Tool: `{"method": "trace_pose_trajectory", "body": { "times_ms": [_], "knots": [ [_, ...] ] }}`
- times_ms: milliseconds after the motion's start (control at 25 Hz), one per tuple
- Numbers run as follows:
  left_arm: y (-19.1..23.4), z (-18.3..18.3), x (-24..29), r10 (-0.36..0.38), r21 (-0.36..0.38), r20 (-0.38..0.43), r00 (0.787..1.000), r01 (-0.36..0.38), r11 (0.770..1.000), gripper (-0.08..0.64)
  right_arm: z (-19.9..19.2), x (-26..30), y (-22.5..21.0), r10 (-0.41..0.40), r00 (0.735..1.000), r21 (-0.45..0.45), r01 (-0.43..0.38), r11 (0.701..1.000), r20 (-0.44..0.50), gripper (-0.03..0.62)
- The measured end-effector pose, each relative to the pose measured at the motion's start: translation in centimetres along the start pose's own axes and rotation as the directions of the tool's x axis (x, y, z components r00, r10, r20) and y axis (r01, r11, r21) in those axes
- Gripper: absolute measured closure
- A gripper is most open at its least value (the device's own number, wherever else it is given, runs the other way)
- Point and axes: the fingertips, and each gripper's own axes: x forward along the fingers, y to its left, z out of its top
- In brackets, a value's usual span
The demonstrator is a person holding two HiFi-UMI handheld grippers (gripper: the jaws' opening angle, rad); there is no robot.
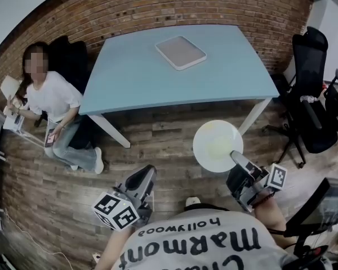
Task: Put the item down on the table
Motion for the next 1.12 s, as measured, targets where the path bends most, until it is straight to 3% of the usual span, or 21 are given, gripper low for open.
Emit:
{"method": "trace_pose_trajectory", "body": {
  "times_ms": [560,1120],
  "knots": [
    [1.8,0.1,6.4,0.015,-0.012,-0.012,1.0,-0.015,1.0,0.535,5.5,1.8,-3.0,-0.019,1.0,0.015,0.019,1.0,-0.018,0.541],
    [1.4,2.1,12.1,-0.055,0.05,-0.042,0.998,0.057,0.997,0.535,9.4,1.2,-3.6,-0.005,0.998,0.025,0.004,1.0,0.061,0.541]
  ]
}}
